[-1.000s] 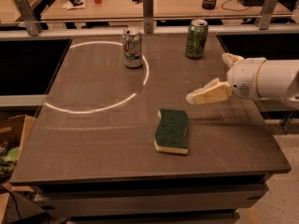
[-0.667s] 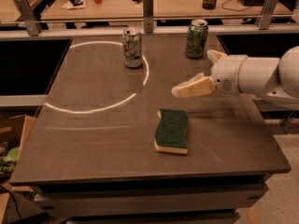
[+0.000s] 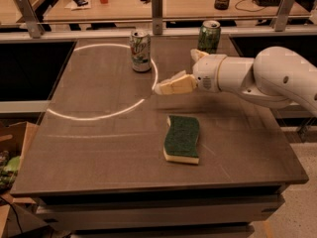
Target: Move 7up can near sponge
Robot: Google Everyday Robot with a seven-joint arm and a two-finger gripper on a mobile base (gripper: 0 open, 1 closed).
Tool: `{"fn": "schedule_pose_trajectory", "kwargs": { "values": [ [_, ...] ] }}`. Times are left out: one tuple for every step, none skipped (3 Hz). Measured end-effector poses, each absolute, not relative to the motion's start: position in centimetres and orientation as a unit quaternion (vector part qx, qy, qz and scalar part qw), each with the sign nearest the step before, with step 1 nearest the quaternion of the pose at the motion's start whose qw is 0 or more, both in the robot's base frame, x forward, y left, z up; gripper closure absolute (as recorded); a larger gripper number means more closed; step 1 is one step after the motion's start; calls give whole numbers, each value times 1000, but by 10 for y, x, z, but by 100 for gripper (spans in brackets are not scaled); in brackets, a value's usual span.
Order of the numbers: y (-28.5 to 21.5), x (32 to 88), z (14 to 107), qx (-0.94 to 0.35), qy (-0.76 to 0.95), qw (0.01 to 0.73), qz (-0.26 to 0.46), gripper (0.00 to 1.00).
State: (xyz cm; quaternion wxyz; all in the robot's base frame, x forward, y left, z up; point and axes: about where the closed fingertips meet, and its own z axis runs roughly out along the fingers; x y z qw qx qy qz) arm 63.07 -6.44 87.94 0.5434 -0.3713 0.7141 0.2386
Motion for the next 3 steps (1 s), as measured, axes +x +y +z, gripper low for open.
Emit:
{"fn": "schedule_pose_trajectory", "kwargs": {
  "values": [
    [-34,657,873,-383,685,567,249,0],
    [-7,683,872,-383,664,587,261,0],
    [15,704,870,-368,663,593,271,0]
  ]
}}
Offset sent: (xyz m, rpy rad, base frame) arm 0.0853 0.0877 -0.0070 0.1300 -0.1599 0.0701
